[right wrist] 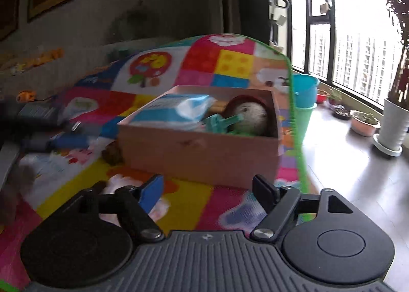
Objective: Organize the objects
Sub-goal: 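Move the left tool to the red-and-black figurine keychain and grasp it, then grasp the pink lace cloth with the right tool while left tool holds the figurine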
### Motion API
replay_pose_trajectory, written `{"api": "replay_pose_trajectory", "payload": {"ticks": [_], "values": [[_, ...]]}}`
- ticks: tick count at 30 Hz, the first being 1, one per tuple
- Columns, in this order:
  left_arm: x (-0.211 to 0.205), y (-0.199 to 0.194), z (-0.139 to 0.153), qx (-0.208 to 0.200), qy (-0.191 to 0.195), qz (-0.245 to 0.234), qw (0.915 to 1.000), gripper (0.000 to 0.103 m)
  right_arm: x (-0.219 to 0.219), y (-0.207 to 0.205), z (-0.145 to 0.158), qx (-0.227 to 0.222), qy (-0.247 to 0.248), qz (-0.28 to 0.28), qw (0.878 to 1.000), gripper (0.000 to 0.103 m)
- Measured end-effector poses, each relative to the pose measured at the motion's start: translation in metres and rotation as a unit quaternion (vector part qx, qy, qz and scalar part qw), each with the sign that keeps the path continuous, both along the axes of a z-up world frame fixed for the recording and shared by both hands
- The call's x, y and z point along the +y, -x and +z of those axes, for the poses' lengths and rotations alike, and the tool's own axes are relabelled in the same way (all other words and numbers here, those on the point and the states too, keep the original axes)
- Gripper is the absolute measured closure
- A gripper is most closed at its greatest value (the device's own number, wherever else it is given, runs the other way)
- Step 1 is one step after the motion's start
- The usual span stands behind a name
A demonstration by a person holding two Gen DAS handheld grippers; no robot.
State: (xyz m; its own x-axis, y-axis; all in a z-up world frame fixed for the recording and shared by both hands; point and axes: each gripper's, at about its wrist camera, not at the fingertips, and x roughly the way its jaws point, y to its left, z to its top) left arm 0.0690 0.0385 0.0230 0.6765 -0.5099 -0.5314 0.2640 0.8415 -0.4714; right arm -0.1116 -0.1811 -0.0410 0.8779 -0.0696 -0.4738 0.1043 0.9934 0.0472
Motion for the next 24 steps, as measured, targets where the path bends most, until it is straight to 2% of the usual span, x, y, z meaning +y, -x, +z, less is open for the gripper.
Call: {"api": "replay_pose_trajectory", "payload": {"ticks": [2, 4, 6, 9, 12, 15, 19, 24], "values": [[-0.01, -0.021, 0.009, -0.003, -0.021, 0.005, 0.9998, 0.057, 0.006, -0.003, -0.006, 0.012, -0.009, 0.008, 1.0, 0.022], [-0.024, -0.044, 0.012, 0.002, -0.039, -0.001, 0.9992, 0.057, 0.005, -0.002, -0.005, 0.003, -0.024, 0.005, 1.0, 0.018], [-0.04, -0.061, 0.008, 0.016, -0.062, -0.018, 0.9978, 0.058, 0.003, -0.001, -0.006, 0.002, -0.032, -0.001, 0.999, 0.017], [-0.059, -0.069, -0.007, 0.033, -0.121, -0.027, 0.9917, 0.06, -0.003, 0.001, -0.007, -0.003, -0.05, -0.012, 0.999, 0.015], [-0.046, -0.055, -0.01, 0.05, -0.104, -0.023, 0.993, 0.061, -0.008, 0.003, -0.007, -0.01, -0.063, -0.02, 0.998, 0.011], [-0.029, -0.023, -0.009, 0.043, -0.12, -0.03, 0.9913, 0.061, -0.011, 0.005, -0.006, -0.017, -0.07, -0.02, 0.997, 0.008], [-0.003, 0.019, -0.003, 0.05, -0.117, -0.063, 0.9899, 0.061, -0.011, 0.006, -0.006, -0.023, -0.069, -0.019, 0.997, 0.006], [0.035, 0.066, 0.022, -0.016, -0.104, -0.023, 0.9942, 0.062, -0.011, 0.007, -0.005, -0.028, -0.07, -0.022, 0.997, 0.005]]}}
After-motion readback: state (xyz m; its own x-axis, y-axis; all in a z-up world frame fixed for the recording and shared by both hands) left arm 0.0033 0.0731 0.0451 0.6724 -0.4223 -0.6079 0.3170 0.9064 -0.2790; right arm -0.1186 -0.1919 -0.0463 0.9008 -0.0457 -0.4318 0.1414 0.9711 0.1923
